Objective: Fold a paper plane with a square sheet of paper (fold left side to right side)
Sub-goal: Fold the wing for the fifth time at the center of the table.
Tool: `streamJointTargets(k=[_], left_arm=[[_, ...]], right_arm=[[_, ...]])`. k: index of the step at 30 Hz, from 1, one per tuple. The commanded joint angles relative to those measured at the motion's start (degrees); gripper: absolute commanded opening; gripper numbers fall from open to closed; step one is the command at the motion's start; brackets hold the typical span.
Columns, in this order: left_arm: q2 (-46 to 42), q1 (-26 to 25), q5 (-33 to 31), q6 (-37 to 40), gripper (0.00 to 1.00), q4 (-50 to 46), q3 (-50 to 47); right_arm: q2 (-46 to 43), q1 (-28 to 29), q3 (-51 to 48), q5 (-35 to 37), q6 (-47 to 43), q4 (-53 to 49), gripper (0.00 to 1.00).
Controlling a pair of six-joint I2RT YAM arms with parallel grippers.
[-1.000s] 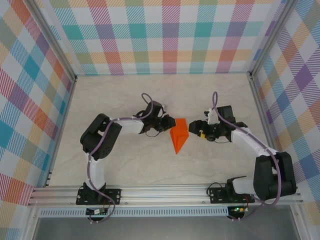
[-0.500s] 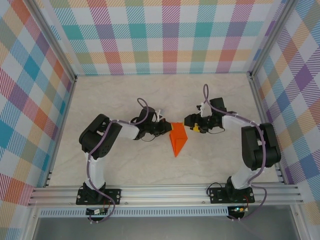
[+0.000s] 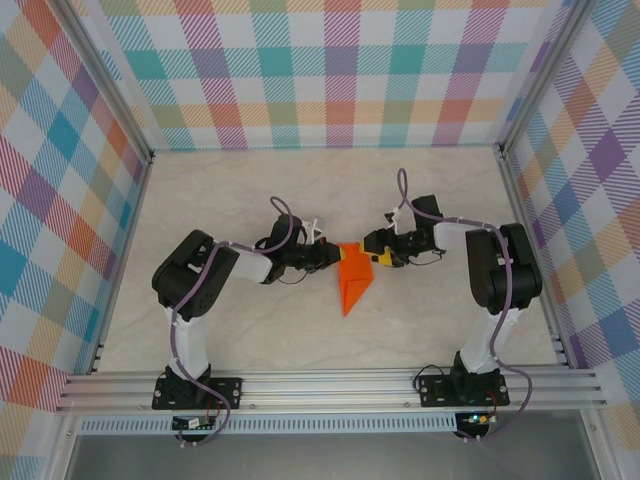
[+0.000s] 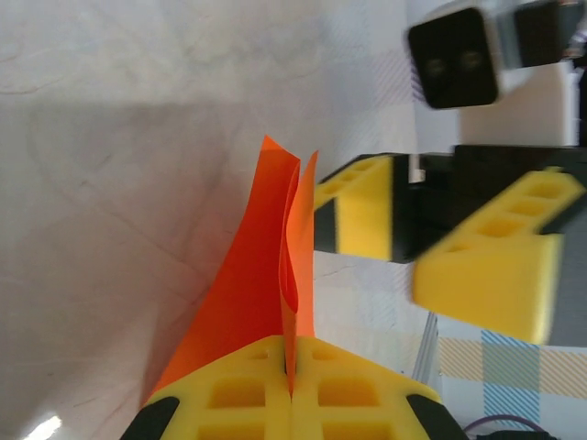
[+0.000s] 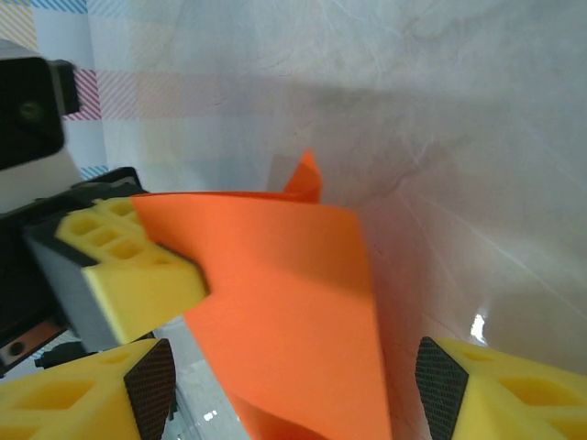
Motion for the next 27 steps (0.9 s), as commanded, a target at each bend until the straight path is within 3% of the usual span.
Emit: streamJointTargets(k=[1, 12, 19, 21, 27], left_arm=[[-2.5, 0.4, 1.9, 1.2, 0.00, 3.1, -0.6], [-0.5, 0.4, 1.5, 1.1, 0.00, 2.6, 0.0], [1.3, 0.4, 1.7, 1.0, 0.01, 2.2, 1.0], [1.5, 0.4, 1.5, 1.3, 0.08, 1.4, 1.3], [-3.5, 0.7, -2.3, 8.3, 0.43, -10.2, 2.0]], right_arm=[[0.9, -0.4, 0.7, -3.7, -2.3, 1.3, 0.72], [2.1, -0.3, -0.2, -6.0, -1.8, 2.6, 0.46], [3.1, -0.3, -1.0, -4.6, -1.8, 2.1, 0.23], [3.1, -0.4, -1.3, -4.0, -2.0, 1.8, 0.19], [2.2, -0.3, -1.6, -2.7, -2.5, 0.2, 0.08]])
